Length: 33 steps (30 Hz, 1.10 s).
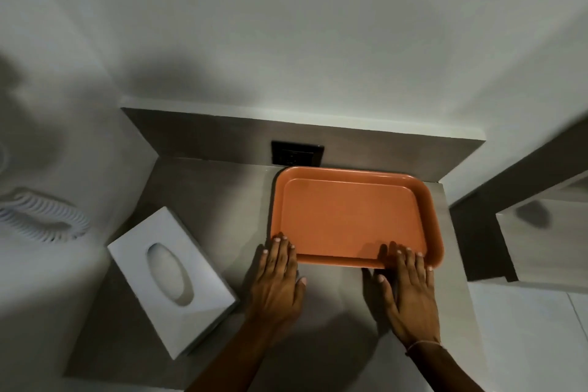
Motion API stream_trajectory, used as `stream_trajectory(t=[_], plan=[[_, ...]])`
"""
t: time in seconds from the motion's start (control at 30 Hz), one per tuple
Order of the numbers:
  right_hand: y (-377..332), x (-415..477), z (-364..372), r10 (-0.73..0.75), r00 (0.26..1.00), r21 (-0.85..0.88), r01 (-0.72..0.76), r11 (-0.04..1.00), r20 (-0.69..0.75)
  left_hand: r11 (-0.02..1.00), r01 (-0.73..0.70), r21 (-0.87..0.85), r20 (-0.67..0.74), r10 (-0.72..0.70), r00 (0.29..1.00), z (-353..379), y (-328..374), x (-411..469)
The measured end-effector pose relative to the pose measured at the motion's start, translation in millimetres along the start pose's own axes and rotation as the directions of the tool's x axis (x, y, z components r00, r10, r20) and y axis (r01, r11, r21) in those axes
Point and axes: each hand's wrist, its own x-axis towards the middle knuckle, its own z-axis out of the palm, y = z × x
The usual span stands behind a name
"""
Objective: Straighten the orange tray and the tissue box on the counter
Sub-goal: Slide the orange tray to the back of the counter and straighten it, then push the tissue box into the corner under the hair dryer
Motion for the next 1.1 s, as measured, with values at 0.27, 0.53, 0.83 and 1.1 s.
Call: stream_trajectory(t=[0.27,0.53,0.83,1.1], plan=[[-158,4,23,-0.517,0.852,0.315,0.472,0.824,0.077,0.905,0.345,-0.250,-0.120,-0.382,0.916,-38,-95,-71],[-276,15,63,-0.834,0.501,0.261,0.794,0.550,0.232,0.796,0.536,-0.282,-0.048,-0.570,0.820,-37,-145,-115],[-284,15,84,-0.763,0.502,0.249,0.743,0.621,0.407,0.699,0.569,-0.432,0.020,-0.624,0.781,-31,-149,-113],[-292,10,81,-0.761,0.533,0.428,0.629,0.649,0.370,0.482,0.591,-0.647,0.077,-0.730,0.679,-30,-147,-102]])
